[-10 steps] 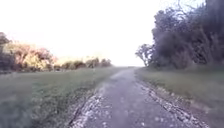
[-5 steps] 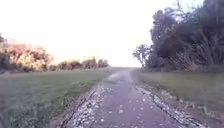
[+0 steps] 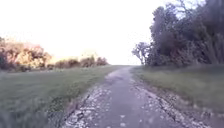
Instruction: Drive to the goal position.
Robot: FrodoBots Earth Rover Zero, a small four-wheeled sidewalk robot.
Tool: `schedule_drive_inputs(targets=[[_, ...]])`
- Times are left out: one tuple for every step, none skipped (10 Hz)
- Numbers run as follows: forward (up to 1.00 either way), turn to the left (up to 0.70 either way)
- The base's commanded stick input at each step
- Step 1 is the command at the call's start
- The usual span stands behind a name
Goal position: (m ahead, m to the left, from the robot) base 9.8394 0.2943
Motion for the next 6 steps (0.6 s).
schedule_drive_inputs(targets=[[0.7, 0.0], [0.7, 0.0], [0.7, 0.0], [0.7, 0.0], [0.7, 0.0], [0.7, 0.0]])
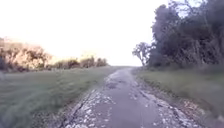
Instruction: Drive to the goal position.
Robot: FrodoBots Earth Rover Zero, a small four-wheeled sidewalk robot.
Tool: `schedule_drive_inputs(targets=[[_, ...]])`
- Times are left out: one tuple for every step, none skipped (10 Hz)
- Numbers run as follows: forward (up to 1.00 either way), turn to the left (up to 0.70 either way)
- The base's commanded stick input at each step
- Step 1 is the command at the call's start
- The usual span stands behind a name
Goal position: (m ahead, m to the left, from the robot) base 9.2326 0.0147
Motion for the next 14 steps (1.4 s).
schedule_drive_inputs(targets=[[0.7, 0.0], [0.7, 0.0], [0.69, 0.0], [0.65, 0.0], [0.66, 0.0], [0.68, 0.0], [0.7, 0.0], [0.69, 0.0], [0.68, 0.0], [0.66, 0.0], [0.66, 0.0], [0.66, 0.0], [0.66, 0.0], [0.66, 0.0]])
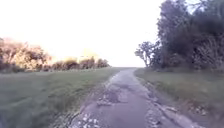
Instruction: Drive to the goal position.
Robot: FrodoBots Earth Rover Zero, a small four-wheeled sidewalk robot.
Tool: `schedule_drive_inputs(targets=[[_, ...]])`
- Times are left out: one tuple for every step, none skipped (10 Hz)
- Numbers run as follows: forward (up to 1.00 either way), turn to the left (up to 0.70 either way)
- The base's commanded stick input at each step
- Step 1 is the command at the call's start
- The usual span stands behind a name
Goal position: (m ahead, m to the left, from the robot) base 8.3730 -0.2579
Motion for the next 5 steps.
schedule_drive_inputs(targets=[[0.66, 0.0], [0.66, 0.0], [0.66, 0.0], [0.66, 0.0], [0.66, 0.0]])
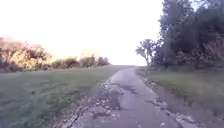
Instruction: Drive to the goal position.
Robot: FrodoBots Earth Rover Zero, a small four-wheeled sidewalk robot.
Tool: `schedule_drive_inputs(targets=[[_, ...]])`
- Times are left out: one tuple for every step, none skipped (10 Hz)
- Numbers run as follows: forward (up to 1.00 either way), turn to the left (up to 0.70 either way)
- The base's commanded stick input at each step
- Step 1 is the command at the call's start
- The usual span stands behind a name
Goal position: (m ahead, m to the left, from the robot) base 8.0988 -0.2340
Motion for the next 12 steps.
schedule_drive_inputs(targets=[[0.66, 0.0], [0.66, 0.0], [0.66, 0.0], [0.66, 0.0], [0.66, 0.0], [0.66, 0.0], [0.66, 0.0], [0.66, 0.0], [0.66, 0.0], [0.66, -0.05], [0.66, -0.25], [0.66, -0.21]])
